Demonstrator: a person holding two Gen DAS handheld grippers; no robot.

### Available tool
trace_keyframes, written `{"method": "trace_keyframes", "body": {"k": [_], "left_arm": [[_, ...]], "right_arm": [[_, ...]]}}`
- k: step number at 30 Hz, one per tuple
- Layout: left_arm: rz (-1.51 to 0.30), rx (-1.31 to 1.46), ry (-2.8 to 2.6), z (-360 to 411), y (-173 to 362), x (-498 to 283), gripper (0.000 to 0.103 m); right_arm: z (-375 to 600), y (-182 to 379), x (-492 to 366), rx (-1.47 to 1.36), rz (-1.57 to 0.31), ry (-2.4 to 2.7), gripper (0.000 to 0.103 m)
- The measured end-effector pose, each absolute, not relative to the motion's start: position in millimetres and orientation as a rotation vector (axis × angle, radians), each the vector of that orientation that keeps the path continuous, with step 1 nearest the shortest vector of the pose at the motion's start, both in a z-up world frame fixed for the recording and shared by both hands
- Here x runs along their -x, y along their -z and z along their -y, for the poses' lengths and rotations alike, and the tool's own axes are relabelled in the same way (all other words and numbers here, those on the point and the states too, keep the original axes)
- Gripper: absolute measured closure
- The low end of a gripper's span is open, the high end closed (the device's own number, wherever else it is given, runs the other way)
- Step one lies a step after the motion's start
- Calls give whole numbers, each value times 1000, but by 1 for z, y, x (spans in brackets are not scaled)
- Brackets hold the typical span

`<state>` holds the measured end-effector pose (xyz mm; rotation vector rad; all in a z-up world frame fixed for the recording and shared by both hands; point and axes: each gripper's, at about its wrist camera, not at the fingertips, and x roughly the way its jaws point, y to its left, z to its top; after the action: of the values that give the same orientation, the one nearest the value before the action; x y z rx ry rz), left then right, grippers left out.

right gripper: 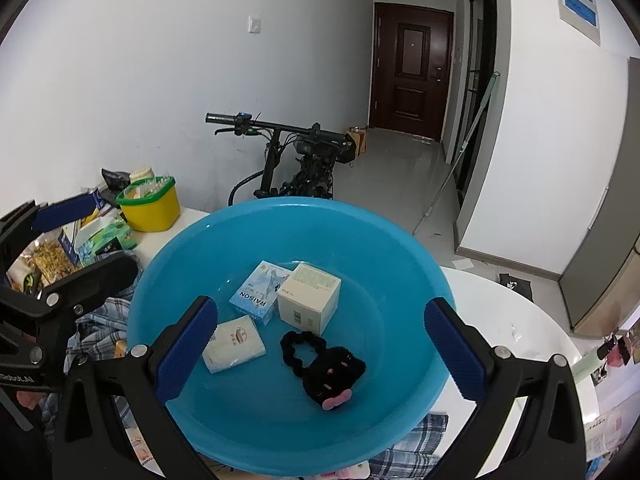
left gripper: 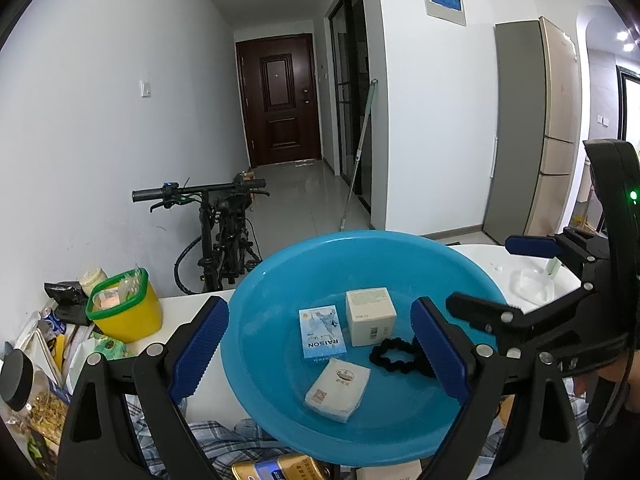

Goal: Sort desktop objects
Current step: 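Move the left tool to the pile and grasp the gold Liqun tin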

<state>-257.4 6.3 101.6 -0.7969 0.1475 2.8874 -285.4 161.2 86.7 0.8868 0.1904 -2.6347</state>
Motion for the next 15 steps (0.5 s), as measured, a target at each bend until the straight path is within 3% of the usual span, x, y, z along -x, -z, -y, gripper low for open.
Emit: {"method": "trace_keyframes", "body": {"k": [5, 15], "left_arm": [[-197, 831, -2918, 4, -94, 244, 9], [-49, 1036, -2929, 50, -28, 214, 9]], "right_arm": [[-165, -88, 286, -886, -169, 2640, 0], [-157, -93, 281, -861, -191, 2624, 0]]}}
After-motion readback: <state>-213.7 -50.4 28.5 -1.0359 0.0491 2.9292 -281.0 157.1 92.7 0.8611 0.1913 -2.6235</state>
